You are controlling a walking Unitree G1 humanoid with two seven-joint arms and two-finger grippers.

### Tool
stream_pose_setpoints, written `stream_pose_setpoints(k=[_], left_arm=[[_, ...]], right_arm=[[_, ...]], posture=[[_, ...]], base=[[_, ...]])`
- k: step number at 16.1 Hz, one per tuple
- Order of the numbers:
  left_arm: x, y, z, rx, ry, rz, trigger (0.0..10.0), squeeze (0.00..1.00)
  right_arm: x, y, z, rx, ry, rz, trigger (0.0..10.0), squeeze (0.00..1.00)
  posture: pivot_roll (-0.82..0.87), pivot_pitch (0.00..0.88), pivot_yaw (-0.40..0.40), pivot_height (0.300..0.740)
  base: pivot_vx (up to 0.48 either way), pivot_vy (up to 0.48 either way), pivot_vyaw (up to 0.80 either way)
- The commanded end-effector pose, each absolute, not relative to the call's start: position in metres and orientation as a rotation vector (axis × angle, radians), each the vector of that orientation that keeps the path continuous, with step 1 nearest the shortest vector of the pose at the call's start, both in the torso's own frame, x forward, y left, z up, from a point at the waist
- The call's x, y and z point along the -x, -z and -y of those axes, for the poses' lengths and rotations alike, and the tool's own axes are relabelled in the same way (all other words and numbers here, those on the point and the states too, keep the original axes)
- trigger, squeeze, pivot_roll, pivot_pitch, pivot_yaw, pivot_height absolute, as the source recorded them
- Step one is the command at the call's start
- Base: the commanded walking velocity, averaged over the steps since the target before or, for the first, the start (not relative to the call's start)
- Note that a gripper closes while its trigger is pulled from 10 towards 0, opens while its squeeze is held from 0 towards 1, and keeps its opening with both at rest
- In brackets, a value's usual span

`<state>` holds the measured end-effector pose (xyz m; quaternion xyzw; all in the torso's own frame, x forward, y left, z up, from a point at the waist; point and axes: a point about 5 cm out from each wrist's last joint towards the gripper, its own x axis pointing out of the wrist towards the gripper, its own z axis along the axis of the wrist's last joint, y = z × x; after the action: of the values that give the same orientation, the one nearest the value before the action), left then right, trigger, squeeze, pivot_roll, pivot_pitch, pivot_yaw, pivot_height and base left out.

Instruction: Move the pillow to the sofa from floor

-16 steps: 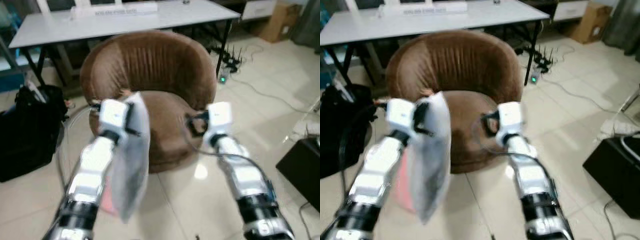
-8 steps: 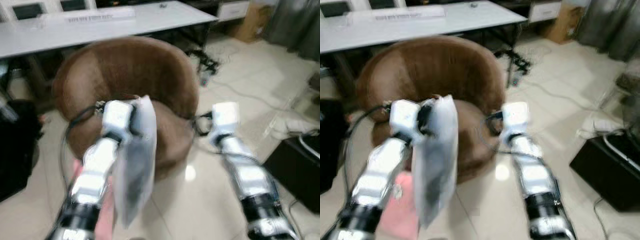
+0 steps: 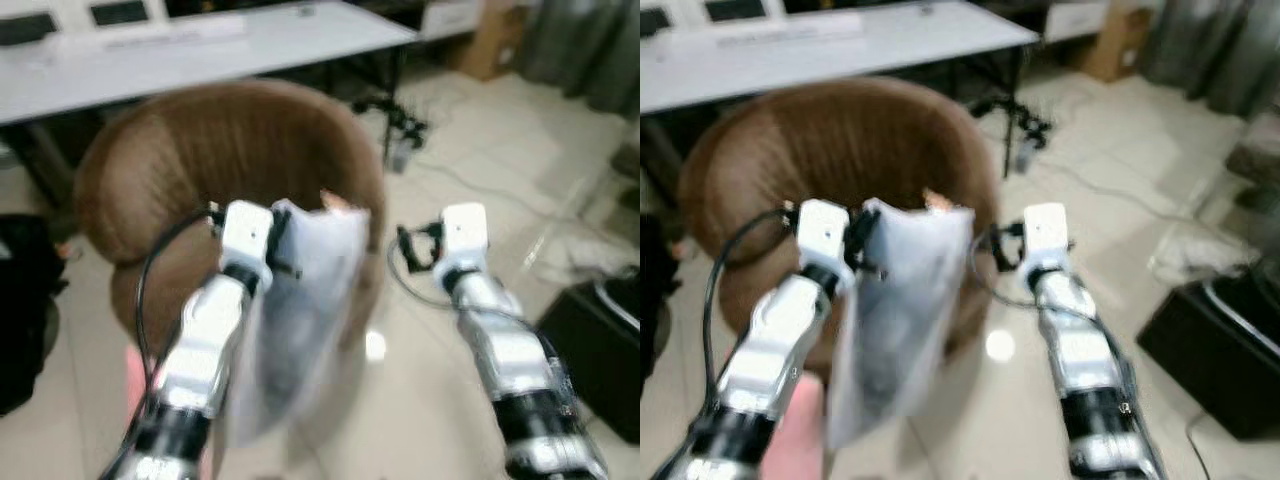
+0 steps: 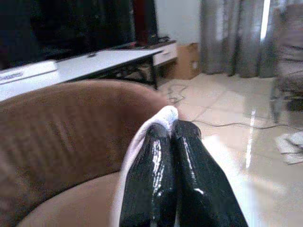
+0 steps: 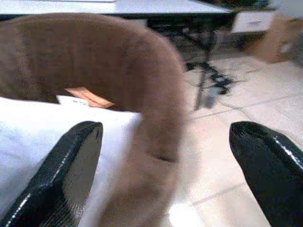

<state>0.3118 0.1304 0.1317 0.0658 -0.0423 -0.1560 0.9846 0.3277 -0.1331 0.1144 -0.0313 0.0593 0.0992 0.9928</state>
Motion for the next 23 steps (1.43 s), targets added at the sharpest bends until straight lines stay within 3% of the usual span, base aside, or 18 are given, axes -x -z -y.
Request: stream_pose_setpoints(k=[1,18,23], left_arm=[[-0.3150,-0.1491,-0.1294,-0.129,0.313,0.162,10.0,0.00],[-0.3144,-0.1471,-0.1271,-0.128,0.319,0.157,10.0,0.00],[-0.3138,-0.1461,-0.1271,-0.127,0.318,0.154,10.0,0.00]], right_arm=[[-0.3282,-0.1167,0.1353,0.075,-0.198,-0.110,10.0,0.00],[-0.3286,-0.1180,0.1345,0.118,-0.211,-0.102,10.0,0.00],[-0.3287,-0.1164,0.1365,0.087,-0.188,-0.113,10.0,0.00]], posture=[[0.02,0.000,0.041,0.740],[0.02,0.000,0.035,0.740],[0.02,0.000,0.033,0.740]], base=[[0.412,0.000,0.00],[0.412,0.000,0.00],[0.412,0.000,0.48]])
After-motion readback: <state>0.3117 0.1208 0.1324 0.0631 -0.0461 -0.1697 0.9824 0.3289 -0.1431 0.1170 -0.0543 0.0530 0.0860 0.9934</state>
